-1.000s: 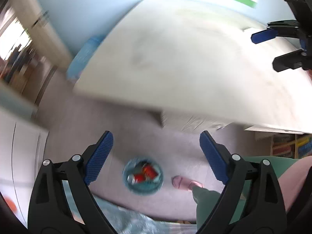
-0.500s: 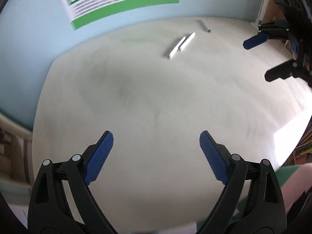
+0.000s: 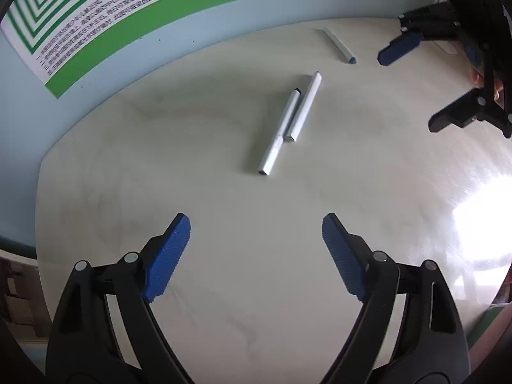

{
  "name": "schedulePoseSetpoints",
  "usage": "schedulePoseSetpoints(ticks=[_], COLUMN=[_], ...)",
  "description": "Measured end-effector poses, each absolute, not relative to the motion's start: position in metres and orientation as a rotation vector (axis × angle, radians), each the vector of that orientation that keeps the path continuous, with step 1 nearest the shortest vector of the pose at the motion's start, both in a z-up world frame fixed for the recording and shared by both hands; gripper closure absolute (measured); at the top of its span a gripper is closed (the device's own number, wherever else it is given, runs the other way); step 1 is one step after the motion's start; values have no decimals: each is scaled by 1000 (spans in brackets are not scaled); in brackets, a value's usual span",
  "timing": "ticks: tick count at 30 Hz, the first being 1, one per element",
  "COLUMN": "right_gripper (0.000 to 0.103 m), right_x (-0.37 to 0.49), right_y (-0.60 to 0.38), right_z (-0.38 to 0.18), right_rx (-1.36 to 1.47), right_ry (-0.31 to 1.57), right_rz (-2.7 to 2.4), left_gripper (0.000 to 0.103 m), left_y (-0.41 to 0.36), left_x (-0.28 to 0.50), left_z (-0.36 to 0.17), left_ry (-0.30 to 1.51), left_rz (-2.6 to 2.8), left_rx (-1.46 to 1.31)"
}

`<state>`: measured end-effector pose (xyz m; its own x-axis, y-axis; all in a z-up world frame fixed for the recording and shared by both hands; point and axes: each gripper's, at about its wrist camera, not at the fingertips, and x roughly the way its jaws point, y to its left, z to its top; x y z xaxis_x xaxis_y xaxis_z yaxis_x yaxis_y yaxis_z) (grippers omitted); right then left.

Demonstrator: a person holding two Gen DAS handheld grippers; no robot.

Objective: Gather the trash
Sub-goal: 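Move both grippers back toward the white markers on the table, then grasp a white marker with the left gripper while the right grasps another marker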

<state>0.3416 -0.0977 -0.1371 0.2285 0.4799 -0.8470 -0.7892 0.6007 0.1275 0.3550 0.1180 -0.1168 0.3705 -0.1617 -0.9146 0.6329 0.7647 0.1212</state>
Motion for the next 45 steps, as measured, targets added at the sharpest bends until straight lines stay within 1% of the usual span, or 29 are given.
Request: schedulePoseSetpoints(ticks=[7,15,18,20,21,25,26,27,29,30,31,32,33,34,35,36,37,39,42,45], right_gripper=[20,22,31,35,39,41,43,49,57,63,67,69,76,83,85,89,89,89,89,89], right_x=[390,422,427,428,427,421,420,417,411,407,402,398,393,388,384,381,379,374,368,364], right_y=[-98,-99,-98,-95,-94,-93,-94,-94,-96,-97,-94,-94,-95,-96,-97,-98,-99,-102,-108,-119], right_z=[-162,-187,-195,-201,-203,-206,-205,-205,-204,-204,-201,-200,-200,-201,-200,-200,-200,-199,-196,-190], right_rx=[-411,-447,-452,-469,-486,-507,-497,-493,-511,-518,-526,-531,-538,-555,-563,-554,-541,-529,-480,-400], right_ry=[1013,1010,1021,1023,1019,994,993,989,970,965,962,959,956,947,945,960,978,994,1021,1036], right_rz=[942,1007,1034,1047,1047,1070,1077,1077,1068,1072,1074,1079,1090,1096,1096,1102,1101,1093,1076,1049], left_gripper=[21,22,22,27,28,28,29,29,35,38,45,47,49,56,67,75,88,92,92,92], left_y=[106,96,96,95,94,87,86,84,81,80,79,78,78,77,75,74,69,63,60,63], left_x=[386,406,408,409,409,406,405,405,406,406,406,406,405,403,402,399,396,391,394,390], left_z=[-137,-159,-164,-167,-169,-175,-175,-175,-175,-175,-175,-175,-175,-174,-174,-173,-173,-172,-172,-165], left_ry=[1114,1130,1130,1133,1138,1123,1117,1111,1108,1108,1107,1102,1092,1081,1069,1062,1059,1062,1086,1073], left_rz=[-537,-552,-558,-566,-570,-596,-602,-607,-627,-638,-658,-665,-665,-673,-684,-697,-714,-729,-745,-721], left_rx=[507,537,522,516,515,527,526,523,497,479,454,443,441,438,439,444,454,483,469,446])
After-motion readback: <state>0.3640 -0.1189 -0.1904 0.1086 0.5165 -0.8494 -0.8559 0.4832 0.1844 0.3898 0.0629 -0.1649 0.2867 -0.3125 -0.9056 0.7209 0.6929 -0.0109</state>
